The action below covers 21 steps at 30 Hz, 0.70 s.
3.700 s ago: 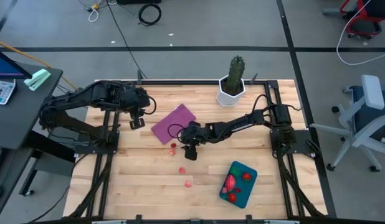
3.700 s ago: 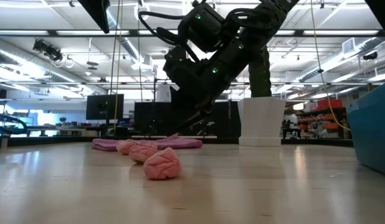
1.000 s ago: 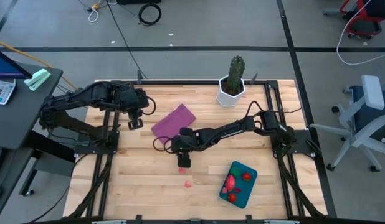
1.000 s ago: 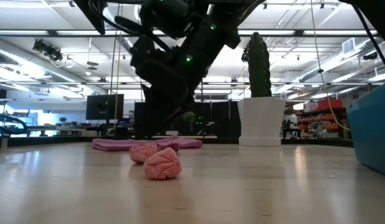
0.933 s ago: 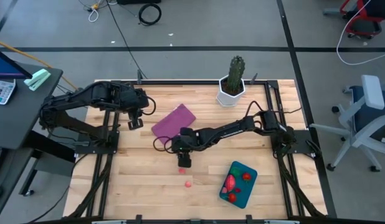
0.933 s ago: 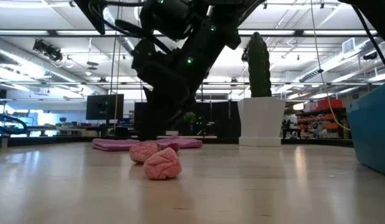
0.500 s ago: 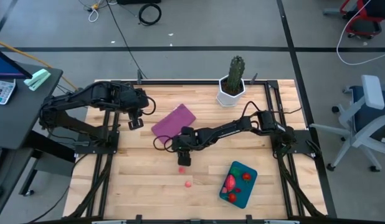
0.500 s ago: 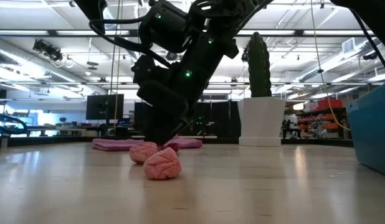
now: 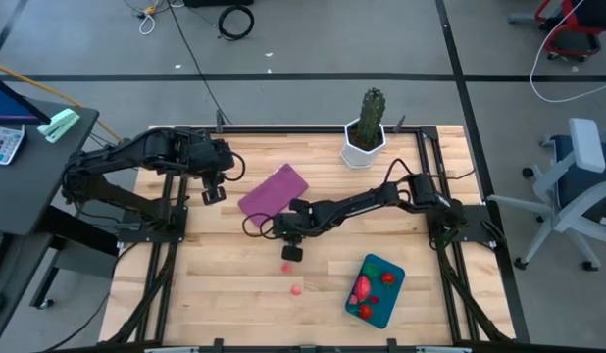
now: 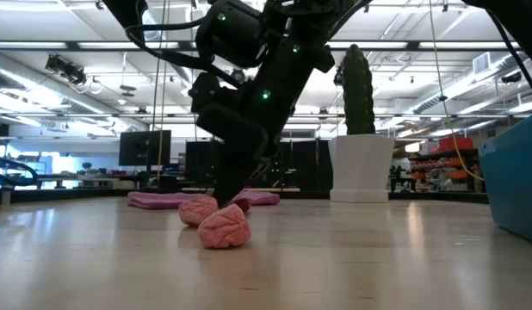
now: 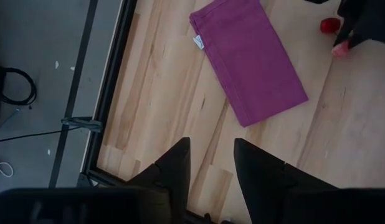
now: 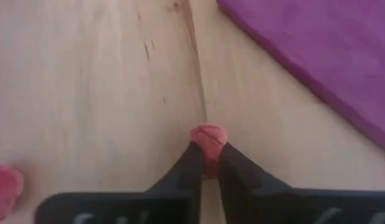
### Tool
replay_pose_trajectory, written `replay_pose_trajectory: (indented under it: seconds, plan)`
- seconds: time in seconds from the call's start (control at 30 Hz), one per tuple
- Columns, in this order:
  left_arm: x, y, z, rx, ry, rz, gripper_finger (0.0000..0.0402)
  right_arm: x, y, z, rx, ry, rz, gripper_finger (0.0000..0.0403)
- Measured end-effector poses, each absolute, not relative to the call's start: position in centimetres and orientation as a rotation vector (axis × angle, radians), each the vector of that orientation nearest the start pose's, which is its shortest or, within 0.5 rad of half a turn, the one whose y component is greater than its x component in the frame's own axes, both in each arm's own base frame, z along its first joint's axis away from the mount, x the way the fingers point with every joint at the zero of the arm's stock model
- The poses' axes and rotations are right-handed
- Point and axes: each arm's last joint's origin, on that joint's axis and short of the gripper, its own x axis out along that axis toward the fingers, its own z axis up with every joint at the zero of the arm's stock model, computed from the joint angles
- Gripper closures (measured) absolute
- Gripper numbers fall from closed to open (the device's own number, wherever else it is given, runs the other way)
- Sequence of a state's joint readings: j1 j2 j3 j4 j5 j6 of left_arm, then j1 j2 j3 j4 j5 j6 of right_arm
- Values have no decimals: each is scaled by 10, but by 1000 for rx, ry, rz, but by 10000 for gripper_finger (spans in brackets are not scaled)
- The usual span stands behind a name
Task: Pick and placing Produce into tupperware
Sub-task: Put the peach into the blue bin
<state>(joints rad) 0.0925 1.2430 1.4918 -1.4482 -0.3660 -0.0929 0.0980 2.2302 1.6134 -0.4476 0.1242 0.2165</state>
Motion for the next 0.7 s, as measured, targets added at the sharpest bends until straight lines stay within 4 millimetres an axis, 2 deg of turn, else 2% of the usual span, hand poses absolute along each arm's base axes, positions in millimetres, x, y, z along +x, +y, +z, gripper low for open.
replay_pose_trajectory:
  seconds: [0.07, 0.17, 0.27, 0.37, 0.53, 0.63, 0.7]
  plan:
    - [190, 28, 384, 84, 1176, 456, 273, 458, 43, 146, 74, 1047, -135, 383]
    - [190, 28, 384, 84, 1176, 457, 275, 448, 49, 176, 74, 1025, -135, 384]
    - [190, 28, 384, 83, 1175, 458, 274, 426, 56, 208, 99, 1074, -184, 380]
    - [190, 28, 384, 80, 1174, 459, 271, 395, 69, 239, 109, 1136, -275, 375]
    - [191, 28, 384, 77, 1170, 461, 270, 335, 107, 283, 223, 1221, -399, 382]
    - [192, 28, 384, 74, 1156, 462, 274, 303, 135, 301, 324, 1211, -448, 381]
    - [194, 28, 385, 71, 1137, 463, 276, 287, 155, 306, 395, 1199, -466, 376]
